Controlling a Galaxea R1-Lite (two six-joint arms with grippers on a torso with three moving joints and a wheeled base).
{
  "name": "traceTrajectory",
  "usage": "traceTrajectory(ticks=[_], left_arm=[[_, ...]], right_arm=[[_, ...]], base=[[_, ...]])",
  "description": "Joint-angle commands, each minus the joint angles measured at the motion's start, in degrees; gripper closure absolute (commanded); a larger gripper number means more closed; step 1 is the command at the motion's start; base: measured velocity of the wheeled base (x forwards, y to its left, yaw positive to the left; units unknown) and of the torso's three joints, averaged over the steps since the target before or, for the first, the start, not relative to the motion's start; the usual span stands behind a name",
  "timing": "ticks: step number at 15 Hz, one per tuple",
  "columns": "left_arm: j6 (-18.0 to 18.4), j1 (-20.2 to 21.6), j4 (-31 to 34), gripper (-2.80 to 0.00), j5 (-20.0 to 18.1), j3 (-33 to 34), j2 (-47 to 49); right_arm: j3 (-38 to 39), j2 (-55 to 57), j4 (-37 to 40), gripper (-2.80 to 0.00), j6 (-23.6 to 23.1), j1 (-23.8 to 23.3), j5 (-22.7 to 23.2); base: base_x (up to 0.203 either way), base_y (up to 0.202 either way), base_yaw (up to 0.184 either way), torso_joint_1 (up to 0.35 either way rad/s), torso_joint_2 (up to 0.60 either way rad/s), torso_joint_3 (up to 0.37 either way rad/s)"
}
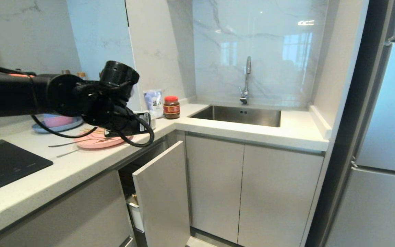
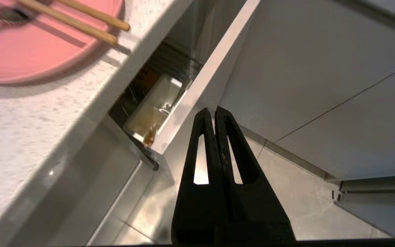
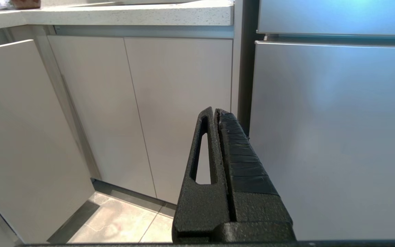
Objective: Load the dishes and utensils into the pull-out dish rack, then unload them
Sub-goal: Open the cupboard
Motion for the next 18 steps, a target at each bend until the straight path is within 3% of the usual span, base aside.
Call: traceTrajectory(ticks=[1, 10, 18], left_arm=[[-0.58, 0.39, 0.49, 0.0, 0.31, -1.73, 5.45], [-0.72, 5.0, 0.65, 0.0, 0.66, -7.24, 16.11], [-0.84, 6.09, 0.52, 0.0, 1.78, -9.5, 22.16]], right_arm=[[0.0, 0.05, -0.02, 0.0, -0.04, 0.01, 0.0], [0.0, 0.05, -0.02, 0.0, -0.04, 0.01, 0.0], [0.0, 0.05, -0.02, 0.0, -0.02, 0.01, 0.0]], base=[[0.0, 0.0, 0.0, 0.0, 0.0, 0.0], [0.0, 0.0, 0.0, 0.0, 0.0, 0.0], [0.0, 0.0, 0.0, 0.0, 0.0, 0.0]])
